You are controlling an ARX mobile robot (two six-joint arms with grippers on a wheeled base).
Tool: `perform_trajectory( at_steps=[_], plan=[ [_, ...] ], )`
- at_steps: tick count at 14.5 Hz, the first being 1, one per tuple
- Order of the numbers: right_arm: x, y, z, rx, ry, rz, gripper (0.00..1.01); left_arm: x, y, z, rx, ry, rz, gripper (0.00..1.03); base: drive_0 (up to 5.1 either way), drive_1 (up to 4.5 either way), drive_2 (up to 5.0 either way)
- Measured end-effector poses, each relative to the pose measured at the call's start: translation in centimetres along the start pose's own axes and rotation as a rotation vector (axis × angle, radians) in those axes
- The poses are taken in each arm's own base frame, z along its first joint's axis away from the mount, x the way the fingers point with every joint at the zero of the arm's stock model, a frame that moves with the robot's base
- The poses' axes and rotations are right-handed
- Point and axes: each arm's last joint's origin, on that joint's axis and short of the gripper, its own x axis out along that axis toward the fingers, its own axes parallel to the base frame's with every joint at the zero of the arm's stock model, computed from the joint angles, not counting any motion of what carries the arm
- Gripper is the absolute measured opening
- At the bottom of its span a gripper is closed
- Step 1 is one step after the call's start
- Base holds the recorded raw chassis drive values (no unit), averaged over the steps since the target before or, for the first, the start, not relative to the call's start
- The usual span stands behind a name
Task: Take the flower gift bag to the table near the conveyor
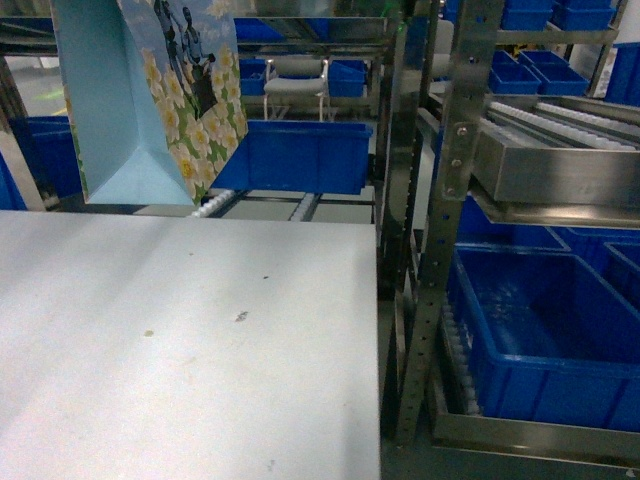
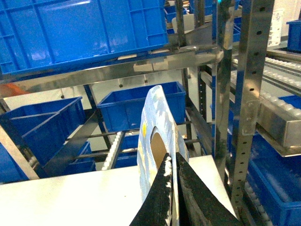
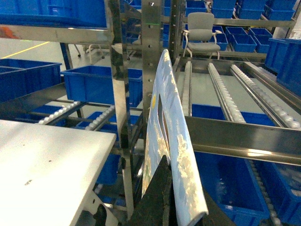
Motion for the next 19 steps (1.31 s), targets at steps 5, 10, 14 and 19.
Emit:
perform_trajectory(
  at_steps=[5, 10, 14, 19],
  plan=[
    [0.02, 0.0, -0.03, 0.0, 0.003, 0.0, 0.02, -0.01, -0.03, 0.0, 0.0, 0.001, -0.001, 0.02, -4.9, 2.41, 2.4],
    [-0.01, 0.0, 0.0, 0.0, 0.0, 0.0, 0.02, 0.0, 0.02, 0.03, -0.001, -0.002, 0.001, 0.02, -4.9, 2.42, 2.4],
    [0.04, 0.0, -0.06, 0.0, 0.005, 0.0, 0.02, 0.0, 0.0, -0.01, 0.001, 0.001, 0.0, 0.02, -4.9, 2.48, 2.5],
    [0.0, 0.04, 0.0, 0.0, 0.0, 0.011, 0.02, 0.12, 0.3, -0.05, 0.0, 0.003, 0.02, 0.02, -3.9, 1.98, 2.0]
  ],
)
